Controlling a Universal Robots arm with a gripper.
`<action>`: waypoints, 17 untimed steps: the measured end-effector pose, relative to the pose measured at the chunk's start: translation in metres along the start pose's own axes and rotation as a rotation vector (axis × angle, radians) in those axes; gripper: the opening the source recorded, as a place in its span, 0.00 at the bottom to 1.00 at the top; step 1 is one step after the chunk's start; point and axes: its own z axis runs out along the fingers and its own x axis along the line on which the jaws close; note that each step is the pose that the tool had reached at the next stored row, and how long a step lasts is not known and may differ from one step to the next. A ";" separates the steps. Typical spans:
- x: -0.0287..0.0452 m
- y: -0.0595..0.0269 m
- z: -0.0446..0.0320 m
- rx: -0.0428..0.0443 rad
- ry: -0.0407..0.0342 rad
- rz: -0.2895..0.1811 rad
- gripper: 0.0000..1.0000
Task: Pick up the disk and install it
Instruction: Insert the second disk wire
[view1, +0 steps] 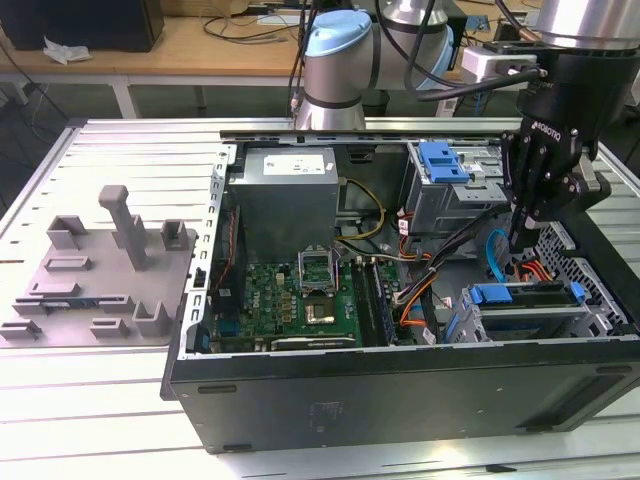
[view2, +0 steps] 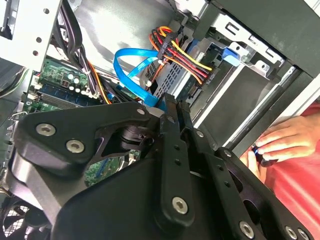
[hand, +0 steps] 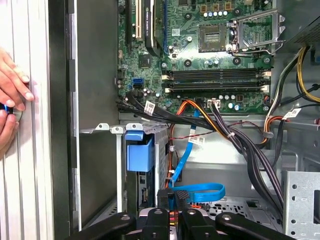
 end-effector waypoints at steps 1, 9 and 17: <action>0.0000 0.0000 0.0000 0.0000 0.0000 0.000 0.16; 0.0070 -0.0005 0.0015 -0.0006 -0.0466 0.001 0.16; 0.0181 -0.0035 0.0033 -0.0012 -0.1007 0.003 0.16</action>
